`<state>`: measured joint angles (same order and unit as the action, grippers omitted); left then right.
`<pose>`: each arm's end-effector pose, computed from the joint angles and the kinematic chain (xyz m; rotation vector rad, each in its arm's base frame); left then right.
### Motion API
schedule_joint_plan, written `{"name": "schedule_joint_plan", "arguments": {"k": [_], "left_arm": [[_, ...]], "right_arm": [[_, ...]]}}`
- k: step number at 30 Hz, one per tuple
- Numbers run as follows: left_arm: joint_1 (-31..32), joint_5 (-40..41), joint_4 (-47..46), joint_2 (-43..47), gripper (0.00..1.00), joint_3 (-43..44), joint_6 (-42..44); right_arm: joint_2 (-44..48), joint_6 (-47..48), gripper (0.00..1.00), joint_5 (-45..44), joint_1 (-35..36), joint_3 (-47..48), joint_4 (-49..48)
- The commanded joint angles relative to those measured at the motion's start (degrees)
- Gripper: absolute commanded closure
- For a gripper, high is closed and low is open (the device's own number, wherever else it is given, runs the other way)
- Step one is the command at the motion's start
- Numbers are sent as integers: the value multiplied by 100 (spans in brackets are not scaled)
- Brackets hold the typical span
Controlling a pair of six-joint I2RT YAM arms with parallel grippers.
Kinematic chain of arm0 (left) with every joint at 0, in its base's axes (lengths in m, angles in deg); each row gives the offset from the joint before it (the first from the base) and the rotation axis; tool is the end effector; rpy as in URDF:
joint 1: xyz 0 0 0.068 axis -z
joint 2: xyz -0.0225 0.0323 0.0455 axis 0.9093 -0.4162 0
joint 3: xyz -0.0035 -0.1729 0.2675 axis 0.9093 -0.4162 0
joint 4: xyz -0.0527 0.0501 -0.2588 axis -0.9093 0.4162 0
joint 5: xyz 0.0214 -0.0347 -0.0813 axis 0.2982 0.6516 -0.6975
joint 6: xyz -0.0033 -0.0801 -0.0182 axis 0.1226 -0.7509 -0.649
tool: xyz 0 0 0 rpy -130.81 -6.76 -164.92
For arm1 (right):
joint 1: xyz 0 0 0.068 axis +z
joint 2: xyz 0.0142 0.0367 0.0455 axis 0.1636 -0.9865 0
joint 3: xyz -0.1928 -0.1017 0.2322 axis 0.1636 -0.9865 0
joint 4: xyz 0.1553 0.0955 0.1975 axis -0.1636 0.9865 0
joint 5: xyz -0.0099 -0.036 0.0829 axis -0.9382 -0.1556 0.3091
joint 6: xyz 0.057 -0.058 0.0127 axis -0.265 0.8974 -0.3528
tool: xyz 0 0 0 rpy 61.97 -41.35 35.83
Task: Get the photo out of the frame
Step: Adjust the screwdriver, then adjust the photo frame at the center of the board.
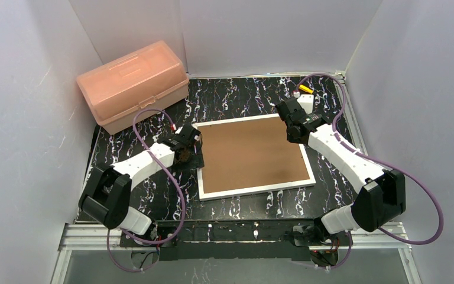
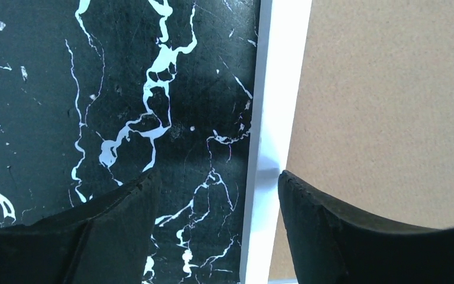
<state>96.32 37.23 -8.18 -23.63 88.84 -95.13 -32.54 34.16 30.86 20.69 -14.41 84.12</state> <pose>0.2624 -0.1396 0.2094 -0.2228 2.5921 -0.1519 0.2791 0.1115 0.3196 0.2175 2.3389 -0.3602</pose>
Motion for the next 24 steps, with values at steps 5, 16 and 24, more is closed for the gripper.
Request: {"name": "schedule_joint_plan", "arguments": {"k": [5,16,24], "left_arm": [[-76,-242,-581,-103,32,-252,95],[-86,-33,-326,-416,29,-111,12],[-422,325,-344,-256,48,-495,-323]], "right_arm": [[167,-28,99,16,-24,18,-197],[242,69,99,333,-26,-99,-383],[266,104,99,401,-25,-146,-422]]}}
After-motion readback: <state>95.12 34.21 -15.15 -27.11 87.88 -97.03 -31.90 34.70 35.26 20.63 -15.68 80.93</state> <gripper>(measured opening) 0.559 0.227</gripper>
